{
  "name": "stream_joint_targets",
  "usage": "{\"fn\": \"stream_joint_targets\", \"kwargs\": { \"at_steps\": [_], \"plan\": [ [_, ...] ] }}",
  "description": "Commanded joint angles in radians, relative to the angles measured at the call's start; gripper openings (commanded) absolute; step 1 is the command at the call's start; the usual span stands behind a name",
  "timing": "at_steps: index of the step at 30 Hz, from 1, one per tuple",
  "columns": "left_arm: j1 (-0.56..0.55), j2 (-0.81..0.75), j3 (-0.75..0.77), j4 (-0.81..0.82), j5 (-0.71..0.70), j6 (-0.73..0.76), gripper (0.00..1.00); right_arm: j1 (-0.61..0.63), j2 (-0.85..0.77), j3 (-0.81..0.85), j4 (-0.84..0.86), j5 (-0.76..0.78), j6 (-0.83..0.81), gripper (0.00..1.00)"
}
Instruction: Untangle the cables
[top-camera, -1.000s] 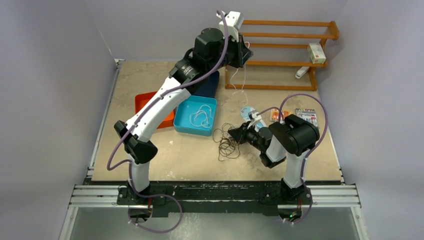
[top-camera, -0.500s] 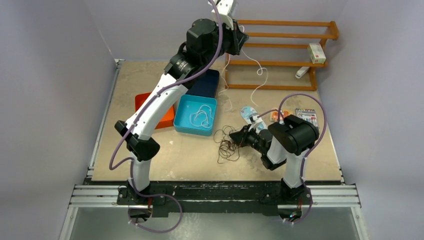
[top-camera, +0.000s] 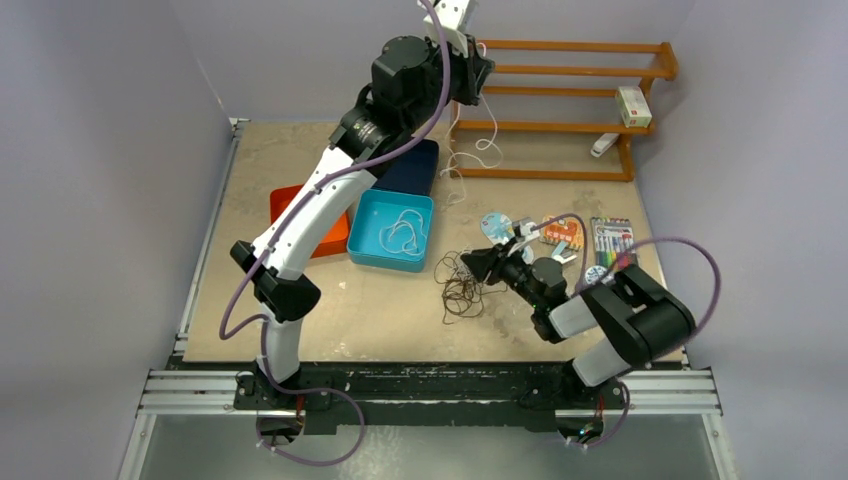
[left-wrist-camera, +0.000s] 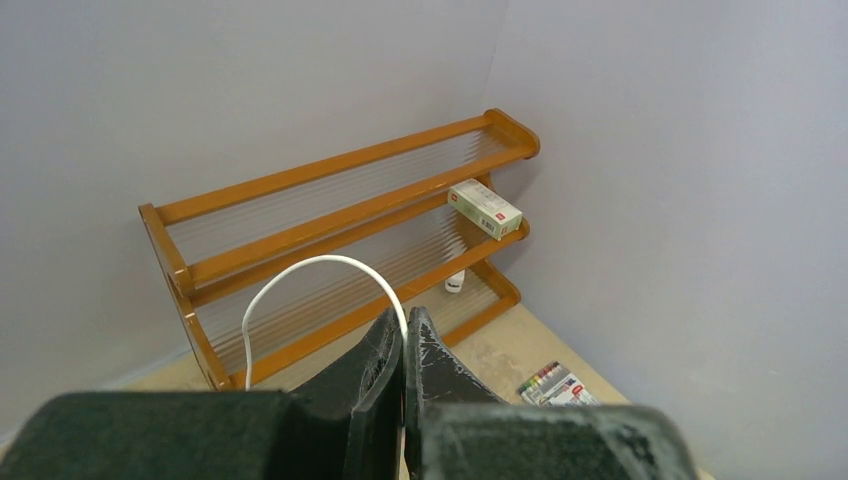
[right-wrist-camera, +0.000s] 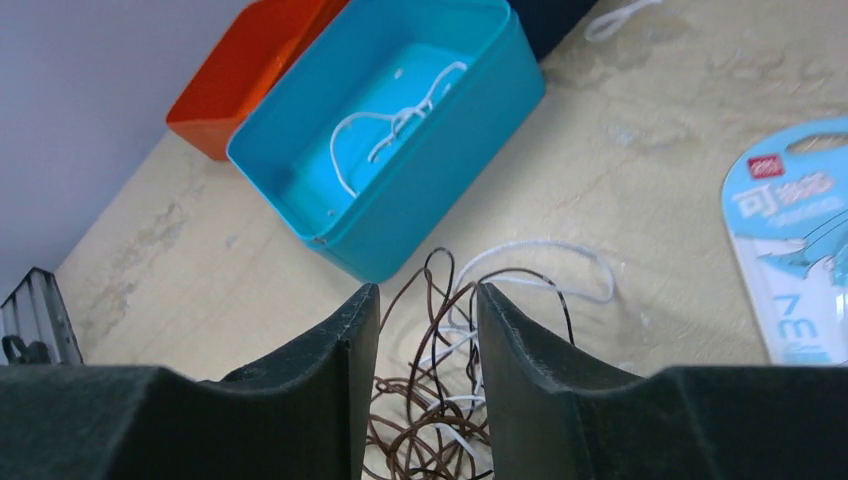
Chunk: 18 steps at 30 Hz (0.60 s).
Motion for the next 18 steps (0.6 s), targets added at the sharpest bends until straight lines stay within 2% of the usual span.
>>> {"fn": "stream_joint_targets", "kwargs": {
  "at_steps": [1,5,10,18],
  "plan": [
    [0.003,-0.030,0.055,0.079,-0.019,0.045,0.00,0.004,-0.178,0.015,-0.206,0.078,-0.071,0.46],
    [0.003,-0.051,0.058,0.093,-0.043,0.073,0.00,0.003,-0.334,0.039,-0.377,0.141,-0.117,0.52],
    [0.003,-0.081,0.058,0.078,-0.091,0.124,0.00,0.003,-0.472,0.062,-0.510,0.200,-0.160,0.56],
    [0.003,-0.151,0.028,0.065,-0.158,0.189,0.00,0.004,-0.478,0.082,-0.533,0.219,-0.182,0.57]
  ]
}}
